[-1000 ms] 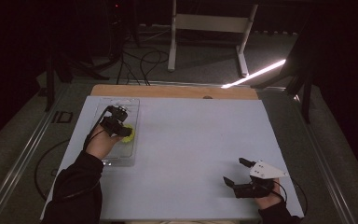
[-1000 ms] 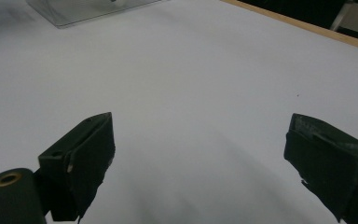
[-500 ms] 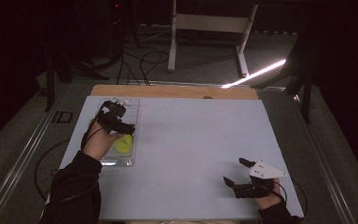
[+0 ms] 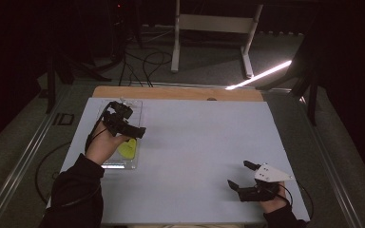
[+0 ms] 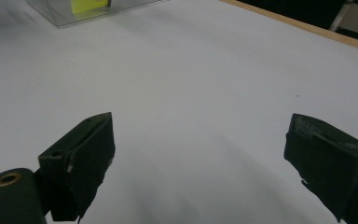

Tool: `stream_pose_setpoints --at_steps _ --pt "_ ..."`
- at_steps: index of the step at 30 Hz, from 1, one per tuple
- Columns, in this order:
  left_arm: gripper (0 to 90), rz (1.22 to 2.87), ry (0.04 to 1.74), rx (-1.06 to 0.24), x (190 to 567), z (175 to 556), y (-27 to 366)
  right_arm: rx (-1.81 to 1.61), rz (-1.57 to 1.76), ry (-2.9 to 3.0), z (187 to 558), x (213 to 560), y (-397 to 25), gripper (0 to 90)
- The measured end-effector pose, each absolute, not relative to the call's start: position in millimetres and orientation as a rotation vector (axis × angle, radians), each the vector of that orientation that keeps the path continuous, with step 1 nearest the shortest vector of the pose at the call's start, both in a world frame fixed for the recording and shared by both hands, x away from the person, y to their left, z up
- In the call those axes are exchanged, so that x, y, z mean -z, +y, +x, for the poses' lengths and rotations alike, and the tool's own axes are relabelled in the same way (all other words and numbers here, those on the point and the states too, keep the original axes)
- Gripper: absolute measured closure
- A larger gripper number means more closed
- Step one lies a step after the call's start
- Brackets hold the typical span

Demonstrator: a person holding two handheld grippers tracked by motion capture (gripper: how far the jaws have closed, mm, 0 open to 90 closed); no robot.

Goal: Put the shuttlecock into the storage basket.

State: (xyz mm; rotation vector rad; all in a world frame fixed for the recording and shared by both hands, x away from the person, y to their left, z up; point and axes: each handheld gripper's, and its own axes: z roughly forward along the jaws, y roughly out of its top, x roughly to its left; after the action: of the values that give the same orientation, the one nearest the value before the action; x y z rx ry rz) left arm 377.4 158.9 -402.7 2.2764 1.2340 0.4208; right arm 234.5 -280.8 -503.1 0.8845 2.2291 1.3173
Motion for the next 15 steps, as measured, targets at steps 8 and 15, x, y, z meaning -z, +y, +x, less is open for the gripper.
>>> stream_pose_setpoints --at_steps 8,15 --pt "0.0 2.282 1.111 -0.347 397 374 149 -1.318 0.885 2.227 235 503 -281 8.7" --pt "0.0 2.273 1.02 -0.334 391 367 138 -1.316 0.884 2.226 234 503 -281 8.6"
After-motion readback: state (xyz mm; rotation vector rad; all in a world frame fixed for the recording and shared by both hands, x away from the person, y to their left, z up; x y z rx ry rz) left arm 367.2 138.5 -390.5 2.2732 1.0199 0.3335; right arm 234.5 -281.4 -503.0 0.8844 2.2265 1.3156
